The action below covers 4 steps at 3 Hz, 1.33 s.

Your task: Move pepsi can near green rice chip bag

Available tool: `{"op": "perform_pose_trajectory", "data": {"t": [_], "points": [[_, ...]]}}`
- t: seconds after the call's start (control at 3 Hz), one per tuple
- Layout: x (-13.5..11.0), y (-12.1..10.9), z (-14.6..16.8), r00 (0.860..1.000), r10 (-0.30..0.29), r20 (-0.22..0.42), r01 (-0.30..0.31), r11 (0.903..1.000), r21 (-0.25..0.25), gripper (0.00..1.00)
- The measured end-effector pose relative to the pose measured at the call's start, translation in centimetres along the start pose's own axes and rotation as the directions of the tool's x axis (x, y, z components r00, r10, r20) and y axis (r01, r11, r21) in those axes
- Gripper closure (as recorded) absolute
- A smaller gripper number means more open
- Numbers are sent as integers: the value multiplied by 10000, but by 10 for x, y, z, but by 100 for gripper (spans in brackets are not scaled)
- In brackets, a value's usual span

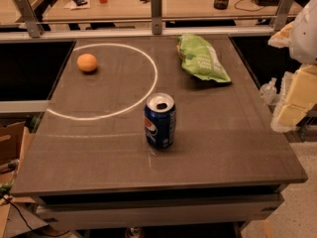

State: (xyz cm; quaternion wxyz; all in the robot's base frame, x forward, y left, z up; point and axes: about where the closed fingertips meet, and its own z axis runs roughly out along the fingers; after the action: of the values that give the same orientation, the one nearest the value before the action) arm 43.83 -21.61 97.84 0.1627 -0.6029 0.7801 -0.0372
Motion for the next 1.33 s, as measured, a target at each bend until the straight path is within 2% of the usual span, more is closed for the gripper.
{"op": "perform_pose_trajectory", "data": {"t": [0.33, 0.67, 1.0, 1.33], "points": [[0, 0, 0, 10000, 0, 0, 0, 10000, 0, 0], [2, 1, -1, 9957, 461, 807, -461, 9989, -16, 0], [21, 1, 7, 9658, 1128, 2335, -1144, 9934, -65, 0], [24, 18, 16, 9140, 988, 3936, -816, 9948, -602, 0]]}}
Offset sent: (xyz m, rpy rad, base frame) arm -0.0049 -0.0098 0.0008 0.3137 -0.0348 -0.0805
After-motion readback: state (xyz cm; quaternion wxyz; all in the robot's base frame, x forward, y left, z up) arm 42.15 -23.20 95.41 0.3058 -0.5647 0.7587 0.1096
